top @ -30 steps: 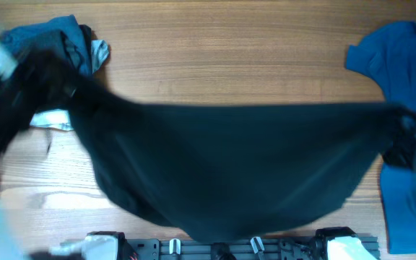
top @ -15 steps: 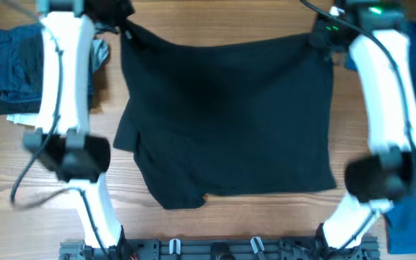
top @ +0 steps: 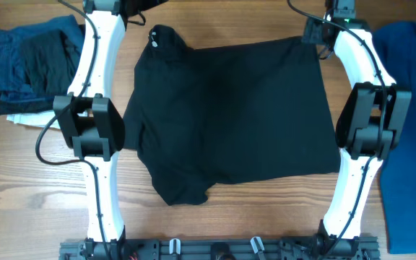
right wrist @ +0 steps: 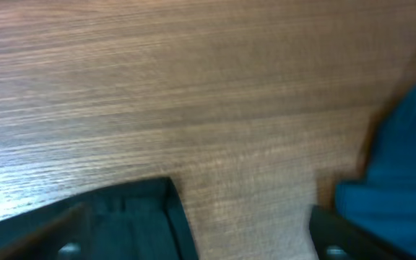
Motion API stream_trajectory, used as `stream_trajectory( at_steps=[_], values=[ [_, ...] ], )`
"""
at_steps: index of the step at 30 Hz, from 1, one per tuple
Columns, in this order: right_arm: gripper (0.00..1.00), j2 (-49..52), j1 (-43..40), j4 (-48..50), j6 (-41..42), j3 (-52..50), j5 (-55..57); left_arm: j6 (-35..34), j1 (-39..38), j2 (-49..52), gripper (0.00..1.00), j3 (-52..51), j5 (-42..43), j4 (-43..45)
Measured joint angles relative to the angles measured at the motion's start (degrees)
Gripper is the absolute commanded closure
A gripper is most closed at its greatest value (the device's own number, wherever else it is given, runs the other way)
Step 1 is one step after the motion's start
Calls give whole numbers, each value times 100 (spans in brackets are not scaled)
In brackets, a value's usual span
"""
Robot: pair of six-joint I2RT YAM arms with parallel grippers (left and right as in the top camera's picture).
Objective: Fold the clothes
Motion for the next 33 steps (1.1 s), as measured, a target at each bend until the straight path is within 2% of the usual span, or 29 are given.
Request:
stream_trajectory(
  at_steps=[3,5,6,9,10,11,16,26,33],
  values=[
    [7,-168,20,-85,-203,4,-164,85,-4,-155,5,0,101,-7],
    [25,-417,26,-313,-271,4,-402,122,46,-345,19,0,98,-297],
    [38,-590,33,-485,-304,4,-549,140,92,-479,33,0,70,-505],
    [90,-1104,31,-962,-385,39,-953,179,271,-804,78,13,-42,-1084],
    [96,-1226,31,-1084,-393,66,-1056,179,341,-868,93,22,-63,-1235],
    [96,-1386,31,-1204,-396,114,-1187,184,433,-922,96,50,-105,-1469],
    [96,-1506,31,-1397,-398,199,-1502,208,765,-815,96,63,-214,-2133],
    [96,-442,31,-1331,-654,168,-1823,208,796,-466,96,26,-236,-2894],
    [96,63,31,-811,-656,155,-1926,208,752,-468,96,-374,-232,-2933]
  ],
)
